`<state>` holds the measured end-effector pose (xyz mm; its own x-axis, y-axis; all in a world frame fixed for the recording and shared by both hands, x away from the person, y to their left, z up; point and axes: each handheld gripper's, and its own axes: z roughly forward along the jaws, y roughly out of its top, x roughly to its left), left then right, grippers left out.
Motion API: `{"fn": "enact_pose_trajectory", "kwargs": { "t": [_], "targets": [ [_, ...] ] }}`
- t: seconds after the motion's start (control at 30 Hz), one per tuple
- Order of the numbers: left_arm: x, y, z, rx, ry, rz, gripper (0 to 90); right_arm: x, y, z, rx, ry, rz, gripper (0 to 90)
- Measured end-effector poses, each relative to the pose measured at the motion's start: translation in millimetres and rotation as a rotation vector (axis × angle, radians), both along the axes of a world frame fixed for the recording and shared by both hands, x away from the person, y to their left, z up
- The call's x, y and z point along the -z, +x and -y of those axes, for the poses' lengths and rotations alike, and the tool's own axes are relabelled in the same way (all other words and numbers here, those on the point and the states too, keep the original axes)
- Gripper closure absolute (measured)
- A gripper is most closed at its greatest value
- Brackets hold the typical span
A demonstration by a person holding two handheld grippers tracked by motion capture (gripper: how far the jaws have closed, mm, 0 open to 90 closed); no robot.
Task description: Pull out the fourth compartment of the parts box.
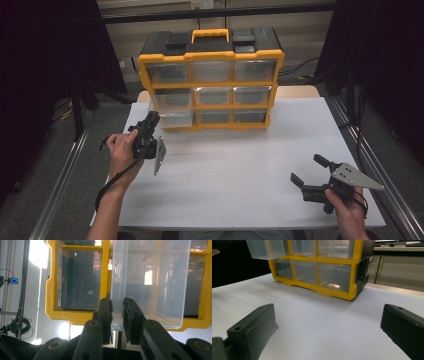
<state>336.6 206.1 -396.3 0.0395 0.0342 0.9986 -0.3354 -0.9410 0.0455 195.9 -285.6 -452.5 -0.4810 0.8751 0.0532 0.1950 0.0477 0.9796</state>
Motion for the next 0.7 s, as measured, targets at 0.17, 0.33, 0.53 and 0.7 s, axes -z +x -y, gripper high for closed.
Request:
{"fn": "enact_pose_trajectory", "kwargs": {
  "t": [0.17, 0.33, 0.53, 0.7],
  "targets": [
    [2.6, 0.0, -0.7, 0.000, -0.041, -0.008, 76.8, 0.1, 0.3, -0.2, 0.000, 0.003, 0.001, 0.0],
    [1.2, 0.0, -0.7, 0.008, -0.076, -0.030, 71.1, 0.2, 0.3, -0.1, -0.001, 0.008, -0.003, 0.0],
    [2.0, 0.4, -3.0, -0.013, -0.142, -0.052, 55.8, 0.2, 0.4, 0.1, -0.003, 0.007, -0.001, 0.0],
    [1.1, 0.8, -1.1, 0.012, -0.209, -0.080, 41.7, 0.2, 0.7, 0.3, 0.002, 0.005, -0.001, 0.0]
  ]
}}
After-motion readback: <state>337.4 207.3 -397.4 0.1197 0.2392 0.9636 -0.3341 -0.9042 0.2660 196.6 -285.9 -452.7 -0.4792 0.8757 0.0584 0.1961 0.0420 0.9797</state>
